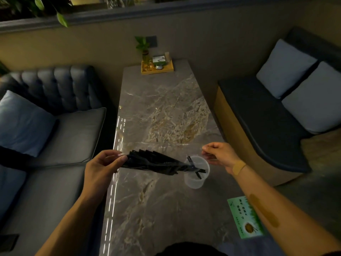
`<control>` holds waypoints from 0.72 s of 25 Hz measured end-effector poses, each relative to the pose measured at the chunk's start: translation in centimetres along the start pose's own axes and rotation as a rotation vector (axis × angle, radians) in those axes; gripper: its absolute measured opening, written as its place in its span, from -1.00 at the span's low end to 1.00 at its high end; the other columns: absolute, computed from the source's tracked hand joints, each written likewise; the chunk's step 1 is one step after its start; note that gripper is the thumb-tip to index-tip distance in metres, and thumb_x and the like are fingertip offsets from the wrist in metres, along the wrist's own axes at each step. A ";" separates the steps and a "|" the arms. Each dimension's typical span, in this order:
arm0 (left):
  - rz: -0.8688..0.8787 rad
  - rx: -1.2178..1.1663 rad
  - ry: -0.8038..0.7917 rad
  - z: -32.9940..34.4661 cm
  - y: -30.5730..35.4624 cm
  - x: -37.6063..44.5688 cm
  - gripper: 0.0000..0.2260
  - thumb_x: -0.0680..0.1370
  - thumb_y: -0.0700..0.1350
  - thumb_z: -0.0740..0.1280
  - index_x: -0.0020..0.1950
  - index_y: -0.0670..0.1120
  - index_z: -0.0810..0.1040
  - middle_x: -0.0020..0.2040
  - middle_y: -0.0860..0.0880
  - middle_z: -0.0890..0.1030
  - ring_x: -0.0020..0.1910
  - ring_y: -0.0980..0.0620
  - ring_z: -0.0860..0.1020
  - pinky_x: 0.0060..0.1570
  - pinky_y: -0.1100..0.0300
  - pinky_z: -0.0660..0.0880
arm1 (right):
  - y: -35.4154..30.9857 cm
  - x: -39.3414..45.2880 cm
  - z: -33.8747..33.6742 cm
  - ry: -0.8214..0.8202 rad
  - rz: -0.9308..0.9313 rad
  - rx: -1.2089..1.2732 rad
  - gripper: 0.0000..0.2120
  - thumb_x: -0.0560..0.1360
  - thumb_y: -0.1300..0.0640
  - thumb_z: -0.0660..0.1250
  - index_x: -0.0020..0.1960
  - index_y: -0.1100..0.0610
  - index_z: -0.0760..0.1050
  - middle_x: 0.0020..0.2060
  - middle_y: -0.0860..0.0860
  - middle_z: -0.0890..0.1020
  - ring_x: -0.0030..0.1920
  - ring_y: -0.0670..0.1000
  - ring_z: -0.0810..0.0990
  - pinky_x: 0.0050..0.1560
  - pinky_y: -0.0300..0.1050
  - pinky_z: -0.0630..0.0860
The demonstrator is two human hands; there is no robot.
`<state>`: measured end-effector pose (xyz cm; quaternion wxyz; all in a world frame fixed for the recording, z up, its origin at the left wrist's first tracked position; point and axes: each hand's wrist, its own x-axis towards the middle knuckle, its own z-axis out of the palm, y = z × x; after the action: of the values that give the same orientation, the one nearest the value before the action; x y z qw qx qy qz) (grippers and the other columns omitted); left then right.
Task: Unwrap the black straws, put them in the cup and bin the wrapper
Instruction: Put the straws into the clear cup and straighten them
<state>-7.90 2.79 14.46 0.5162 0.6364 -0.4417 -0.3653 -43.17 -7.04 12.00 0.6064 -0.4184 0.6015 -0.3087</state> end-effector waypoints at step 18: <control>0.058 0.152 -0.143 6.8 6.6 3.7 -0.80 0.30 0.06 0.58 -0.15 0.08 0.66 -0.23 0.03 0.74 -0.32 0.19 0.66 -0.42 0.42 0.46 | 3.7 1.5 -2.7 0.020 0.162 0.227 -0.90 0.57 0.23 0.28 -0.11 0.16 0.54 -0.21 0.09 0.62 -0.20 0.04 0.59 -0.07 -0.03 0.53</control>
<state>-14.15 -3.51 19.53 0.4440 0.6329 -0.5221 -0.3602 -46.18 -7.06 8.26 0.6669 -0.2940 0.6005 -0.3289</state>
